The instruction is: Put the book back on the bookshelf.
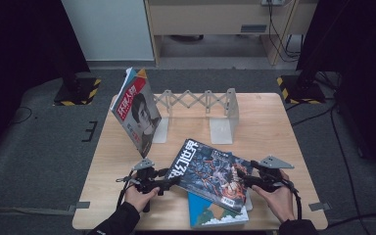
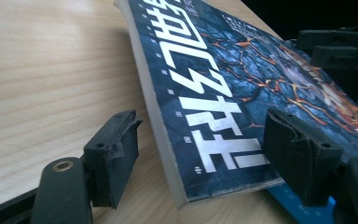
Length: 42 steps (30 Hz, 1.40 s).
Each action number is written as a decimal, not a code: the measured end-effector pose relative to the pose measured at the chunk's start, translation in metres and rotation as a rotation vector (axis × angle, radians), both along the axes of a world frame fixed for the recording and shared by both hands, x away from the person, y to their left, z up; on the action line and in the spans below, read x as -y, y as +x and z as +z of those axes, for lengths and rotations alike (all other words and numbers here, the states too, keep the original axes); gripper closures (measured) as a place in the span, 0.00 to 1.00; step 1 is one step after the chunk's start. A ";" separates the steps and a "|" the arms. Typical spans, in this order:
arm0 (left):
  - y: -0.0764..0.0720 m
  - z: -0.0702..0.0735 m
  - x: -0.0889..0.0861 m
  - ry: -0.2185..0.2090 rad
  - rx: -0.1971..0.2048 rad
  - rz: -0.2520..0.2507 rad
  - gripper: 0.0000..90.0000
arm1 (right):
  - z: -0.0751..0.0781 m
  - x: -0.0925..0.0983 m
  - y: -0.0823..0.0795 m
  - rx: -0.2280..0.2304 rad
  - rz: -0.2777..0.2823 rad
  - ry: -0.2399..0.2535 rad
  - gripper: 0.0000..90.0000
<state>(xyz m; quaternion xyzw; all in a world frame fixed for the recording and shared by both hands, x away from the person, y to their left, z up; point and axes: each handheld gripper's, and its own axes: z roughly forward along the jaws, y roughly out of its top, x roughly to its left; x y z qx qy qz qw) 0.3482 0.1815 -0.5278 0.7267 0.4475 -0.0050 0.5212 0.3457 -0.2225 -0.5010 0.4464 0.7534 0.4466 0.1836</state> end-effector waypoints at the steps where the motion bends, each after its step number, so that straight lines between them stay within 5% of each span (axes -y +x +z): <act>1: 0.000 0.000 0.000 0.000 0.000 0.000 0.29 | 0.000 0.000 0.000 -0.001 0.001 0.000 0.33; 8: 0.002 -0.002 0.001 -0.026 -0.017 -0.010 0.30 | -0.002 -0.003 0.001 -0.001 0.011 -0.014 0.32; 18: 0.002 0.003 -0.003 -0.070 -0.071 -0.021 0.47 | -0.005 -0.002 0.001 -0.002 0.010 0.000 0.31; 26: -0.004 0.022 -0.003 -0.161 -0.003 -0.055 0.58 | -0.007 -0.002 0.000 0.005 0.001 0.022 0.31; 42: 0.009 0.026 0.015 -0.168 -0.012 -0.085 0.61 | -0.009 0.001 -0.001 0.016 0.001 0.032 0.32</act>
